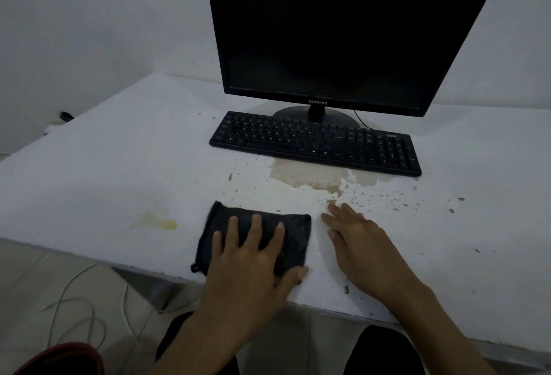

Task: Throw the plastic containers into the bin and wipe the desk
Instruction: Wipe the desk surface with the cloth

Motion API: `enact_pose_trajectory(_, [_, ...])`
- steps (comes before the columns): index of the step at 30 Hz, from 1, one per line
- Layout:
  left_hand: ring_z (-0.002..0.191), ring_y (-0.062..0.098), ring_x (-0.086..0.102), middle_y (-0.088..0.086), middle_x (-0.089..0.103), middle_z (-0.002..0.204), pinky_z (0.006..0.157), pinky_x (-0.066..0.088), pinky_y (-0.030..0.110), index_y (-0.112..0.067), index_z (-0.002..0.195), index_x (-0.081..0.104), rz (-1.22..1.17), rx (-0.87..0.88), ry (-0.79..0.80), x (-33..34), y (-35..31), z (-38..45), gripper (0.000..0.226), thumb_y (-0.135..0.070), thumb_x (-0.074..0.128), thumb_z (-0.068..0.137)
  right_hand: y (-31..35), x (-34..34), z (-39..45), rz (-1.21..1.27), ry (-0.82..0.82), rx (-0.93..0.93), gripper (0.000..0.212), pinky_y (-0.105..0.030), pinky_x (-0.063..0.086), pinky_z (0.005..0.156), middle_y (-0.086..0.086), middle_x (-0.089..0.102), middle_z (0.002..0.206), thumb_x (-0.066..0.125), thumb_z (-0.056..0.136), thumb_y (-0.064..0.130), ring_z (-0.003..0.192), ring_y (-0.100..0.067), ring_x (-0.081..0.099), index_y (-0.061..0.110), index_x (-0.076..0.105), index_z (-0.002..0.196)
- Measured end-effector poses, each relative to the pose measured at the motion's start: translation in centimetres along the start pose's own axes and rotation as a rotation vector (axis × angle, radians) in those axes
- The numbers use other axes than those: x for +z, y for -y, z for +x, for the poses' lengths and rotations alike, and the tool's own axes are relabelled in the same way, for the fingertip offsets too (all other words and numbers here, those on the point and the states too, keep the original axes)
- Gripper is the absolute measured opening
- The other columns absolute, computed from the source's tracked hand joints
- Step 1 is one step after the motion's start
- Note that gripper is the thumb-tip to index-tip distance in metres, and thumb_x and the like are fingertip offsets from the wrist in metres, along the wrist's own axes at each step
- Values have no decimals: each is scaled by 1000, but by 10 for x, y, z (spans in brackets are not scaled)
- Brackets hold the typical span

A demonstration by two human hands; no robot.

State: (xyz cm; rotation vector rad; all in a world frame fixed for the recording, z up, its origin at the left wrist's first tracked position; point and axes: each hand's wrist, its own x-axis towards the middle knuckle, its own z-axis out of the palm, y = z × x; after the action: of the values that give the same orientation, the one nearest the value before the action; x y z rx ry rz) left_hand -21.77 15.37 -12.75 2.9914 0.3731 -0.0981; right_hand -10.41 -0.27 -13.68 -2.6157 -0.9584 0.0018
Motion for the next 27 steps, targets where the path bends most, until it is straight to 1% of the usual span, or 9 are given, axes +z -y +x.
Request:
enact_pose_trajectory(2, [143,34,-6,2,0,158,115,2,48,-36,147,3,6,-37,-16,2,-1,4,78,-73,2,78,-1,1,0,18,-4,5,43,-18,-2,109,4,18,155,31,100,18,144,-12,9,19,31,143])
enact_pose_trajectory(4, [144,31,-1,2,4,158,115,5,47,-31,148,6,-26,-69,-51,1,7,15,66,-62,19,91,-1,1,0,35,1,10,43,-17,-2,110,5,19,155,31,100,19,144,-12,9,19,32,143])
enact_pose_trajectory(8, [143,30,9,4,16,156,114,12,49,-23,147,19,-97,-135,-92,-3,20,33,59,-49,31,95,2,2,2,41,3,10,43,-18,-2,110,4,20,154,31,100,17,144,-12,10,17,32,143])
enact_pose_trajectory(11, [142,29,14,2,24,153,113,14,49,-23,142,32,-92,-83,-111,-5,13,24,52,-45,34,95,5,2,2,30,4,29,43,-20,-2,110,2,19,155,30,100,16,144,-14,10,16,32,143])
enact_pose_trajectory(14, [144,24,7,-4,17,155,115,9,44,-29,143,30,-92,54,-63,-1,-5,-1,52,-47,34,94,7,3,2,24,6,38,44,-24,1,114,0,19,155,31,100,15,145,-16,10,16,31,143])
enact_pose_trajectory(17, [144,20,2,-6,11,157,116,6,40,-30,145,25,-99,72,-47,2,-7,-5,53,-46,34,95,6,2,0,27,16,41,44,-27,3,116,0,18,155,31,99,15,145,-16,9,16,31,143])
enact_pose_trajectory(22, [139,25,25,1,36,148,113,22,46,-19,137,43,-170,-34,-189,-5,26,29,45,-38,40,95,8,1,0,38,5,34,43,-23,1,114,1,19,155,30,100,16,144,-15,10,16,33,143])
enact_pose_trajectory(25, [142,23,18,-1,29,152,114,15,42,-20,138,41,-159,42,-173,-3,19,18,45,-38,38,96,8,3,0,43,1,47,43,-27,4,116,1,20,155,30,100,15,145,-16,10,16,33,143])
enact_pose_trajectory(27, [144,19,9,-6,19,155,115,6,34,-23,144,30,-124,157,-142,5,9,1,55,-48,23,95,6,5,-1,45,-4,50,43,-27,5,116,1,21,155,31,99,15,145,-16,10,17,33,142])
